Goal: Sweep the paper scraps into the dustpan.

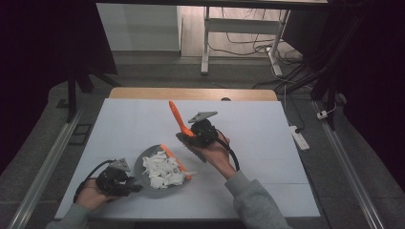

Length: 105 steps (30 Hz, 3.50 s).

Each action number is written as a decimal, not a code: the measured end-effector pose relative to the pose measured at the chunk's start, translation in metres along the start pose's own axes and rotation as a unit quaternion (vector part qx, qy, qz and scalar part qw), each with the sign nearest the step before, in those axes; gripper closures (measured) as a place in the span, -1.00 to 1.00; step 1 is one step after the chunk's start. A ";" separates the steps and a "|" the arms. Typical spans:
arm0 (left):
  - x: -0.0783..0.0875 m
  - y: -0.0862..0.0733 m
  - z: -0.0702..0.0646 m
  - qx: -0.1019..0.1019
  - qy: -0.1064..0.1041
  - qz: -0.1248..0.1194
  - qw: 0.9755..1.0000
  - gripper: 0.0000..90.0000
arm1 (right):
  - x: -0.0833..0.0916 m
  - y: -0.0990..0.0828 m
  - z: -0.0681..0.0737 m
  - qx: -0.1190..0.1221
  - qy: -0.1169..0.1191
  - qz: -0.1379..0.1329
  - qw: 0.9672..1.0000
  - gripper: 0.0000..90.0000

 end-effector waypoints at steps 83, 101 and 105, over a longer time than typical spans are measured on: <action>-0.008 -0.005 -0.004 0.015 0.007 -0.029 0.999 0.37 | 0.012 0.002 0.023 -0.025 0.016 -0.065 0.997 0.56; -0.003 -0.005 0.001 0.042 0.029 -0.055 0.997 0.37 | 0.048 -0.029 0.001 -0.041 -0.014 -0.069 0.997 0.56; -0.002 -0.006 0.002 0.042 0.034 -0.057 0.997 0.37 | 0.053 -0.036 -0.005 -0.047 -0.017 -0.069 0.996 0.56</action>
Point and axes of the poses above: each handheld gripper's, and its own axes: x roughly backward along the jaws, y roughly out of its top, z roughly to its left, the point moved 4 cm from there along -x, roughly forward along the jaws, and after that the axes turned 15 degrees about y, right-handed, at the moved point
